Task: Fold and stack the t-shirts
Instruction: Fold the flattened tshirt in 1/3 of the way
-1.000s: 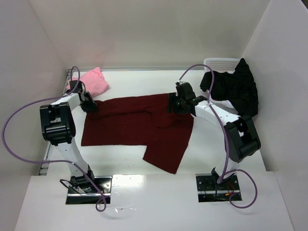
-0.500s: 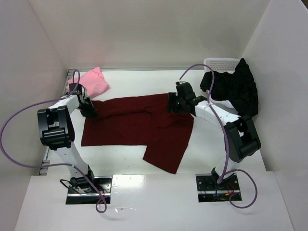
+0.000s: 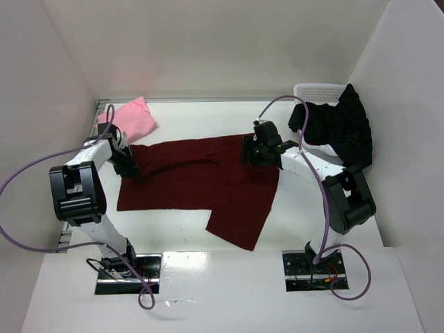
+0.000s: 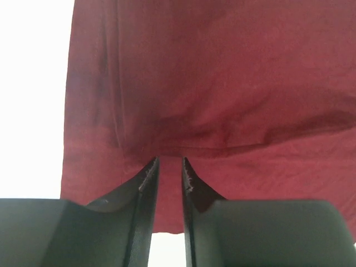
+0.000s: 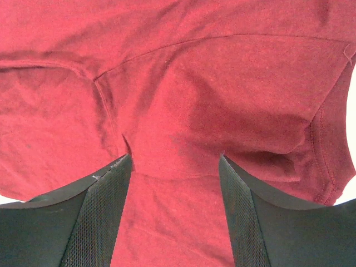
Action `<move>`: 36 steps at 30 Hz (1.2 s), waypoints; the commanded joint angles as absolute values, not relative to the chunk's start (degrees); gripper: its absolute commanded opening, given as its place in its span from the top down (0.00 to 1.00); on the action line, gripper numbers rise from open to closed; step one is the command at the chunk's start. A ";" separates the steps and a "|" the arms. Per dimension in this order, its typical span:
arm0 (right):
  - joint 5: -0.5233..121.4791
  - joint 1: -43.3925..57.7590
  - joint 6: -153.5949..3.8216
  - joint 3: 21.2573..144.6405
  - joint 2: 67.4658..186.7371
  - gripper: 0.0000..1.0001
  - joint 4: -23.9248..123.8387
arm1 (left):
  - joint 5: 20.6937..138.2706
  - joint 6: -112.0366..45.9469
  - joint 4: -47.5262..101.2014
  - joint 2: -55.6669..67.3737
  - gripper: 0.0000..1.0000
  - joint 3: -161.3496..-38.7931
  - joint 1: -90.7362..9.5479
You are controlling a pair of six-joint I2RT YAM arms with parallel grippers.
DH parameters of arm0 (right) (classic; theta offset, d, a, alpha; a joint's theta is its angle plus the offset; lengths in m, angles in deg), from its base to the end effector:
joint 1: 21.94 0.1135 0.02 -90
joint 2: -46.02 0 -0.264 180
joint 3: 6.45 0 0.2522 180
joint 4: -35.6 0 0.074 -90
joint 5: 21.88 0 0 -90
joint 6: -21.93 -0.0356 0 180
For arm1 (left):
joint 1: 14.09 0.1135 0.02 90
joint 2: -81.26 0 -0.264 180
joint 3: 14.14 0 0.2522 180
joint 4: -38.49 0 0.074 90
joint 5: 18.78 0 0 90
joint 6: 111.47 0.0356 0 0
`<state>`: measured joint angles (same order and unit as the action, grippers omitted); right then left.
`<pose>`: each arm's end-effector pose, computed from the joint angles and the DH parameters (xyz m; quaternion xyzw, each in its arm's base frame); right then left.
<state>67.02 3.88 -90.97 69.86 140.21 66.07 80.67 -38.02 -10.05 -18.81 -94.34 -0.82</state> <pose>0.3167 0.1540 0.2175 -0.0272 0.9342 0.1548 0.3201 0.3357 0.0732 0.1863 -0.2370 0.9500 -0.0862 0.1843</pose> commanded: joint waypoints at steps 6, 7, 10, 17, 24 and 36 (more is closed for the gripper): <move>67.59 3.98 -91.28 69.62 137.95 0.30 63.34 | 90.63 -40.89 -4.02 -18.05 0.55 -99.09 -0.56; 67.59 3.98 -91.28 69.63 137.95 0.30 63.34 | 92.04 -40.89 -4.01 -18.58 0.53 -99.09 -0.56; 67.59 3.98 -91.80 69.63 137.95 0.30 62.63 | 93.46 -41.07 -2.69 -19.90 0.53 -99.09 -1.26; 67.59 3.98 -92.33 69.63 139.09 0.30 62.02 | 92.41 -39.39 -3.22 -20.43 0.55 -95.58 -2.32; 66.45 3.98 -92.33 71.74 140.68 0.30 61.49 | 87.93 -39.39 -4.26 -21.04 0.72 -95.58 -6.71; 66.98 3.98 -91.80 70.16 140.15 0.30 61.49 | 77.38 -37.46 -10.94 -21.05 0.86 -92.77 -9.79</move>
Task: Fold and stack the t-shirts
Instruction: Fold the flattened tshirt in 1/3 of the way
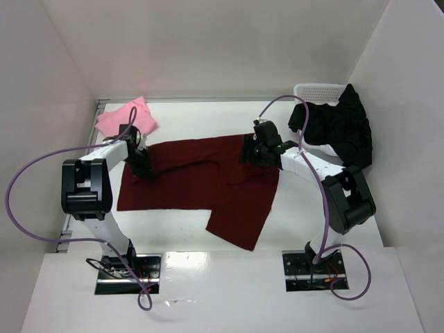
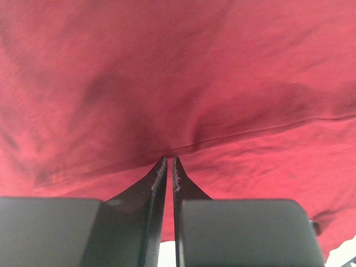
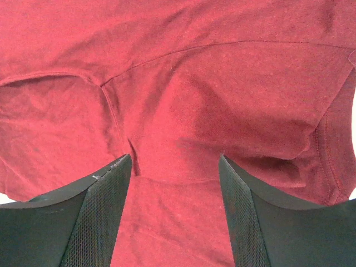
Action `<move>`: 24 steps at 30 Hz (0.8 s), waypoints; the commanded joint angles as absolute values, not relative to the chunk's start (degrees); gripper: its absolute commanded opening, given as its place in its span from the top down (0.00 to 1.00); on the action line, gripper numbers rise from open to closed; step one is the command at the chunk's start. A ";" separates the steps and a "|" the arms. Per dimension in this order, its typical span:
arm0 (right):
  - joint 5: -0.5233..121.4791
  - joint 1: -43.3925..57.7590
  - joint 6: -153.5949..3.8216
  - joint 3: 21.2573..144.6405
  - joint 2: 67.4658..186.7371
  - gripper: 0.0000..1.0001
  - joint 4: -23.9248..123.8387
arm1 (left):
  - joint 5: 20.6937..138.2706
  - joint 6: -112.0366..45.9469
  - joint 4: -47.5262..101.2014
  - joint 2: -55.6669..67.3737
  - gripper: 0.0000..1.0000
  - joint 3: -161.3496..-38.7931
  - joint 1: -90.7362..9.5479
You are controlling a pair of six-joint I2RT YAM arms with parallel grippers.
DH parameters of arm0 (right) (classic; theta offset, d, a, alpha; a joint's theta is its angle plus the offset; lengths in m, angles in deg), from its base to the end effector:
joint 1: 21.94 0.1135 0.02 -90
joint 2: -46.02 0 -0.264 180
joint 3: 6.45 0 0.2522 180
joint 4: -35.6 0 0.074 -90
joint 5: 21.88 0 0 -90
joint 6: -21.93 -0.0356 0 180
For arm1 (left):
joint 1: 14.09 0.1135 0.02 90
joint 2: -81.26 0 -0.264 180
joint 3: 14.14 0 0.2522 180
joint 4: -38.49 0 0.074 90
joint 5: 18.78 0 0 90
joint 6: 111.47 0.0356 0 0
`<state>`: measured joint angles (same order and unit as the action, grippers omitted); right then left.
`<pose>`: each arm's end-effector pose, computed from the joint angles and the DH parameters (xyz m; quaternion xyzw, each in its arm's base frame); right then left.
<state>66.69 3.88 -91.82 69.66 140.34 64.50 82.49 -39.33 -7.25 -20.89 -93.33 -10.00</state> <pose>0.3183 0.1550 0.2176 -0.0214 0.9305 0.1638 0.3270 0.3470 0.0178 0.1717 -0.1684 0.9636 -0.1179 0.1710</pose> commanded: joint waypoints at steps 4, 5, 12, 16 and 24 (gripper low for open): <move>68.11 3.98 -91.80 69.63 139.10 0.30 61.49 | 71.58 -37.46 -12.97 -21.05 0.86 -94.17 -9.79; 68.12 3.98 -91.80 69.63 139.10 0.30 61.49 | 71.05 -38.24 -12.97 -21.05 0.86 -94.78 -9.79; 69.79 3.98 -91.80 69.63 139.10 0.27 61.49 | 73.42 -41.67 -11.31 -17.36 0.70 -98.56 -8.73; 70.84 3.98 -91.28 71.38 139.10 0.26 61.49 | 73.41 -44.84 -5.77 -15.16 0.57 -98.57 -2.69; 71.37 3.98 -90.04 74.55 140.85 0.26 61.49 | 77.54 -46.69 3.28 -23.67 0.61 -101.55 1.29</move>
<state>69.59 3.88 -91.14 71.06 140.34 64.41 74.53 -44.73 -2.86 -19.01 -98.23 1.37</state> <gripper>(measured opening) 0.742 0.424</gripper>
